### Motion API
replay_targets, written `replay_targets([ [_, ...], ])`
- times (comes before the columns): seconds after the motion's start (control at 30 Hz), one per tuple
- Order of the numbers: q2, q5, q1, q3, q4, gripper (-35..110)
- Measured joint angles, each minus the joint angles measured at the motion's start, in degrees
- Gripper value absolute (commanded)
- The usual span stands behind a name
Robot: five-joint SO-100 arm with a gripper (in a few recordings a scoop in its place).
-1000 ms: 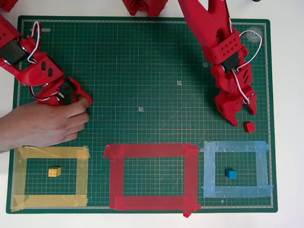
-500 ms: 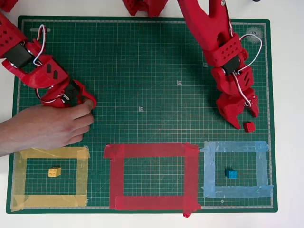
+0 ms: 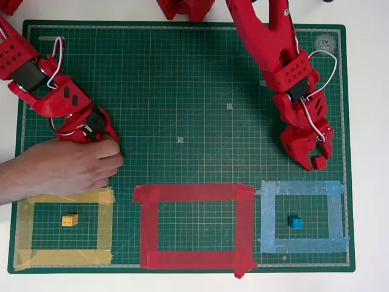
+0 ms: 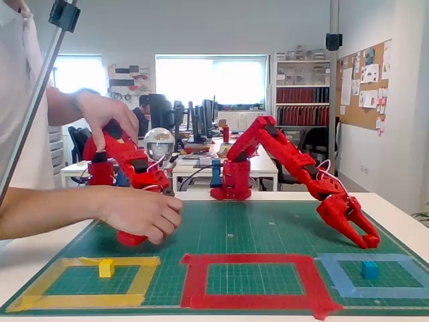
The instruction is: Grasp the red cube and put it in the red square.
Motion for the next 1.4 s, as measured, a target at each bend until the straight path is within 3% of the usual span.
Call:
replay_targets([
  [0.63,1.0,-2.1,1.8,-5.1,0.0,1],
  [0.87,21.6,-2.4,8.8,13.3,-0.5,1],
  [1.07,35.2,-6.1,20.0,38.6,-17.2,1],
  [1.4,33.8,-6.9,34.9,47.4,-35.9,1],
])
